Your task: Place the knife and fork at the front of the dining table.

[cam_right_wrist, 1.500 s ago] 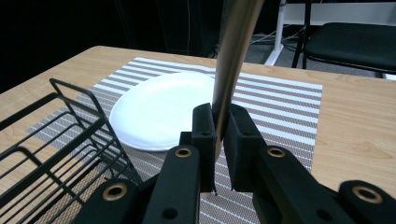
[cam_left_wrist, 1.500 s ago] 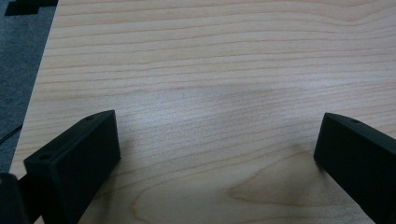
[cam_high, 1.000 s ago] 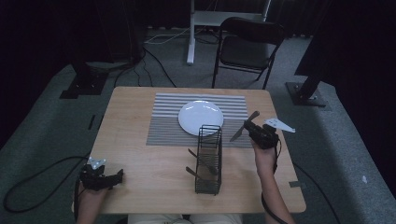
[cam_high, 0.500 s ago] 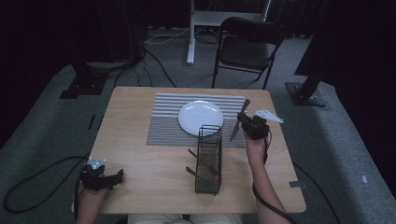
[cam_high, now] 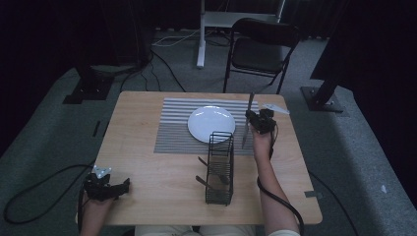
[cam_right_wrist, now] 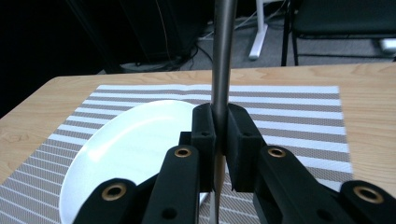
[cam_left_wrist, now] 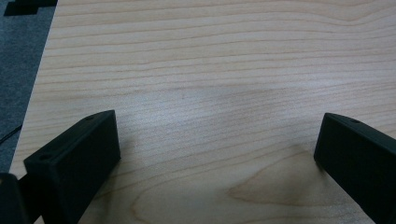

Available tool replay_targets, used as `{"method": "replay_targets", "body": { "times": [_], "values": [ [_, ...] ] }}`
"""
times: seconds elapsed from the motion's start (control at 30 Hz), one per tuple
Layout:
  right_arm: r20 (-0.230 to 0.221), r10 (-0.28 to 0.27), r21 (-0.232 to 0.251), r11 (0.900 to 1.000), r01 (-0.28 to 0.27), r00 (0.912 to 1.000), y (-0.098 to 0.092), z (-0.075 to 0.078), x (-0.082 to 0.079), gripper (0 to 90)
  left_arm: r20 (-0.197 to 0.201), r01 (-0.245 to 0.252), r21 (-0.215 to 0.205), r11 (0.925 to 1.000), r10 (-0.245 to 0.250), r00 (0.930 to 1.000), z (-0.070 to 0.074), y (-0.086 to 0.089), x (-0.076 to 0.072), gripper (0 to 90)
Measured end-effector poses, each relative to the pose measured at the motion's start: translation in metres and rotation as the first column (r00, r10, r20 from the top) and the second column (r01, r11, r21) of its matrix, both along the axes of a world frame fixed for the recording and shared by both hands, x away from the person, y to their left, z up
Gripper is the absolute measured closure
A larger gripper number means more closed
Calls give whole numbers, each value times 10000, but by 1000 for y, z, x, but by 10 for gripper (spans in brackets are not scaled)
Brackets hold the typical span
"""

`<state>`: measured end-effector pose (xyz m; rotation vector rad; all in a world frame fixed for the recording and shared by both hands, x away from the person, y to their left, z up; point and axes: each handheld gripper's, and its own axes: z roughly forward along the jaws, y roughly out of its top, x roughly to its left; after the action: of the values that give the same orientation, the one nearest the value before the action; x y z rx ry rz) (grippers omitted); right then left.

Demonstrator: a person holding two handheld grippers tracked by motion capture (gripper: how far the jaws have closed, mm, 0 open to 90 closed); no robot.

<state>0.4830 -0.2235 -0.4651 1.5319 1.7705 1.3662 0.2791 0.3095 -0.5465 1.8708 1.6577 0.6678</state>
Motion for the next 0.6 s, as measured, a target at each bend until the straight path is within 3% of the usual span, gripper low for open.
{"method": "replay_targets", "body": {
  "times": [0.27,0.47,0.6],
  "values": [
    [-695,-269,335,9990,293,9972,3,-12,23,830,20,4,-93,10000,-3,10000,0,1,0,2],
    [-1433,-395,555,9973,479,9889,3,-21,36,831,19,-18,-112,9999,19,10000,0,1,-1,2],
    [-1670,-461,748,9954,593,9849,3,-28,43,830,48,-34,-134,9999,34,10000,0,1,-1,2]
  ]
}}
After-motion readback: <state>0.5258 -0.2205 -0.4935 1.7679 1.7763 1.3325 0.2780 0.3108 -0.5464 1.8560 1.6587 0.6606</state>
